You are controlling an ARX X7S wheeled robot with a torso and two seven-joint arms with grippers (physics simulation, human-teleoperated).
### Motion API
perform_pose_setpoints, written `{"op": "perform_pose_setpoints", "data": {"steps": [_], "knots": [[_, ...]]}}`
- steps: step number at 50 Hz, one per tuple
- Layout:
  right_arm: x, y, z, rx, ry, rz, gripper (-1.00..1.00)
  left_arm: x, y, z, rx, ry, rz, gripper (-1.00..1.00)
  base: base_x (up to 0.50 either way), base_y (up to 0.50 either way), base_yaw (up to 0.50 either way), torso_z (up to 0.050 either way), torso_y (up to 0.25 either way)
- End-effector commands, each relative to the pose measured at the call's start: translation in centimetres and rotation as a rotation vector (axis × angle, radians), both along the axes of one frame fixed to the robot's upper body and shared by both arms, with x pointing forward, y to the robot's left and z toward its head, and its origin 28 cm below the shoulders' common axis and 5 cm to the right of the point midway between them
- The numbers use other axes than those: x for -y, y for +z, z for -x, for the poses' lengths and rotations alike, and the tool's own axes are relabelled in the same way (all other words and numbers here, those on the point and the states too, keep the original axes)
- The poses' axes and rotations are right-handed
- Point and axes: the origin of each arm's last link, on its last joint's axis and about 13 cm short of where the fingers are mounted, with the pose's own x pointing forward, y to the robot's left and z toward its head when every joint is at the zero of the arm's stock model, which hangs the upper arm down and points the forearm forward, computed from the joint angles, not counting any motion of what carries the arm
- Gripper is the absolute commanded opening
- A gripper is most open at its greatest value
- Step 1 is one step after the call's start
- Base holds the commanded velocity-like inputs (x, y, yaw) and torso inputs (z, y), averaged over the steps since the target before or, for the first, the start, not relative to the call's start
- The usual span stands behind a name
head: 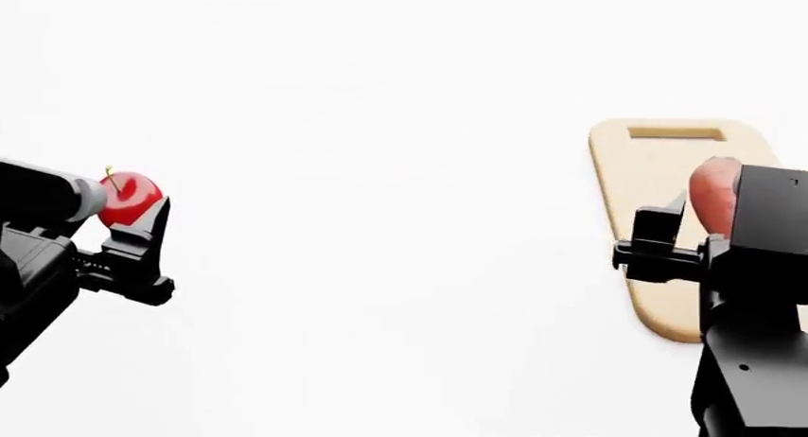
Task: Place the cherry and the sweet potato on separate cutting boards.
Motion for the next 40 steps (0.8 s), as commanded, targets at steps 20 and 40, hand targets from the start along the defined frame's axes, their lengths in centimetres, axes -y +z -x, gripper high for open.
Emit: {"op": "perform_pose_setpoints", "data": {"steps": [20,40], "knots": [[-0.4,-1.5,-1.2,-0.174,0.009,-0.027,-1.0,0.0,-0.2,0.1,-0.016,0.002,0.015,-1.0,0.0,0.0,0.0,0.0,0.0],[-0.3,0.0,-0.9,-0.116,-0.014,0.021,1.0,0.2,-0.4,0.0,-0.019,0.001,0.015,-1.0,0.0,0.0,0.0,0.0,0.001]]}}
